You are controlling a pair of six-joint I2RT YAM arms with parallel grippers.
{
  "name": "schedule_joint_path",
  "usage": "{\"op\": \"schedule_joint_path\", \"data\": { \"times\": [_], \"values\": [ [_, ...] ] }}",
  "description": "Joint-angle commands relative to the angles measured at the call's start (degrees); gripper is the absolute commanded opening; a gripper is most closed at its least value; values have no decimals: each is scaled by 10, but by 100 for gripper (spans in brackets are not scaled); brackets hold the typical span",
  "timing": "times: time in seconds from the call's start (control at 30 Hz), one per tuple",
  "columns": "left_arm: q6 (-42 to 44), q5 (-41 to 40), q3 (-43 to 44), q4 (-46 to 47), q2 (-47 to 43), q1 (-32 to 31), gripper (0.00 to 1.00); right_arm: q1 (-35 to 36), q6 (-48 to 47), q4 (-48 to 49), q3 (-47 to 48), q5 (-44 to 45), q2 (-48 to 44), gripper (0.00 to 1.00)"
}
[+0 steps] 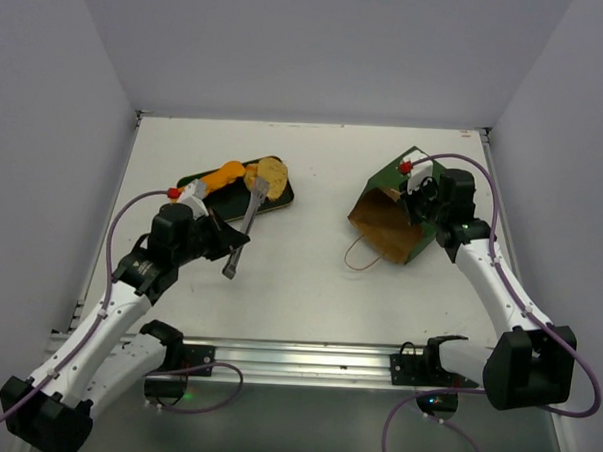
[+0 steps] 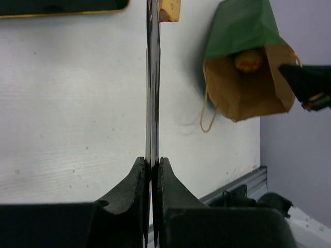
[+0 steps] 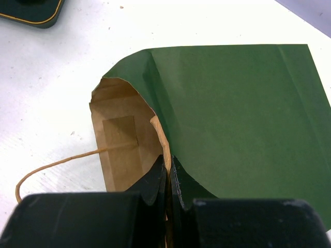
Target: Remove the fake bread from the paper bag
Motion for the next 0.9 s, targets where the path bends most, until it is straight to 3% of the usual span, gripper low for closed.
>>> {"op": "schedule_joint_path", "data": {
  "times": [0.0,0.4,0.87],
  "values": [
    [15,35,7,67,24,63,0,-3,8,17,0,0,-17,0],
    [40,63,-69,137,64,173,0,-3,8,17,0,-4,-15,0],
    [83,73,-107,117,57,189,1,-3,6,16,0,-5,-11,0]
  ]
}}
